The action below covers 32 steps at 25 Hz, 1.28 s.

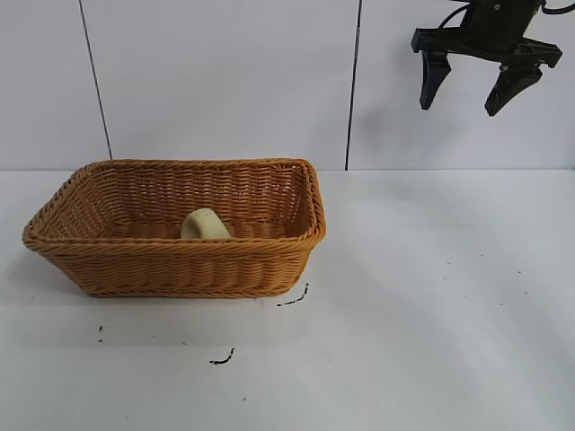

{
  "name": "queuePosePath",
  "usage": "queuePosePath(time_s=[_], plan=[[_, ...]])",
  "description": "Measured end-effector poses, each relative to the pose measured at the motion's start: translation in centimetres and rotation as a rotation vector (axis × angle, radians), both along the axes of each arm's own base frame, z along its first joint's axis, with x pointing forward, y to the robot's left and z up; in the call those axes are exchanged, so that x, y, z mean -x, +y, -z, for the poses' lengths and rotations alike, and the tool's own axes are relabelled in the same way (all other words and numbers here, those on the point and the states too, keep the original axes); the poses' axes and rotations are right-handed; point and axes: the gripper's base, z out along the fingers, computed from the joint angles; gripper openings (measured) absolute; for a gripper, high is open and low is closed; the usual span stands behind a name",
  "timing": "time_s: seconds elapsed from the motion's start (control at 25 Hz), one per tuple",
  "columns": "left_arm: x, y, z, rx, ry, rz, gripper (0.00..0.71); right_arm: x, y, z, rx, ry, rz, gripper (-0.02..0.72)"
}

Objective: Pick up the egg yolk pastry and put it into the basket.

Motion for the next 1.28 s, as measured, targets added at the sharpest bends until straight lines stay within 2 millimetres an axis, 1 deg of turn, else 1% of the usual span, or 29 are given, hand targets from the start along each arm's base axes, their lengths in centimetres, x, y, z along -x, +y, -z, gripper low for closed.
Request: queuePosePath(time_s=[0.04,0.12,0.2,0.28,0.32,0.6,0.72,0.76,0.84,0.92,1.0,1.16,1.28], plan=[[0.0,0.0,0.0,0.000,0.000,0.000,0.697,0.5,0.0,0.3,0.002,0.026,0.000,0.614],[0.0,0.0,0.0,0.000,0.000,0.000,0.697,2.1,-0.1,-0.2,0.003,0.056,0.000,0.614],[0.0,0.0,0.0,0.000,0.000,0.000,0.697,3.9,-0.2,-0.4,0.006,0.098,0.000,0.614],[0.0,0.0,0.0,0.000,0.000,0.000,0.697,6.0,-0.4,-1.1,0.007,0.125,0.001,0.614],[0.0,0.0,0.0,0.000,0.000,0.000,0.697,7.1,-0.4,-1.0,0.009,0.151,0.001,0.614],[0.0,0.0,0.0,0.000,0.000,0.000,0.697,16.3,-1.0,-2.5,0.012,0.231,0.003,0.614],[0.0,0.0,0.0,0.000,0.000,0.000,0.697,20.7,-1.3,-3.8,0.011,0.212,0.003,0.614],[0.0,0.0,0.0,0.000,0.000,0.000,0.697,22.0,-1.4,-3.9,0.011,0.212,0.003,0.614],[0.0,0.0,0.0,0.000,0.000,0.000,0.697,25.1,-1.5,-4.8,0.009,0.173,0.003,0.614],[0.0,0.0,0.0,0.000,0.000,0.000,0.697,27.9,-1.7,-5.2,0.006,0.129,0.004,0.614],[0.0,0.0,0.0,0.000,0.000,0.000,0.697,30.6,-1.9,-5.8,0.006,0.046,-0.007,0.614],[0.0,0.0,0.0,0.000,0.000,0.000,0.697,35.8,-2.2,-6.3,0.010,-0.147,-0.034,0.614],[0.0,0.0,0.0,0.000,0.000,0.000,0.697,39.2,-2.5,-6.1,0.007,-0.290,-0.036,0.614]])
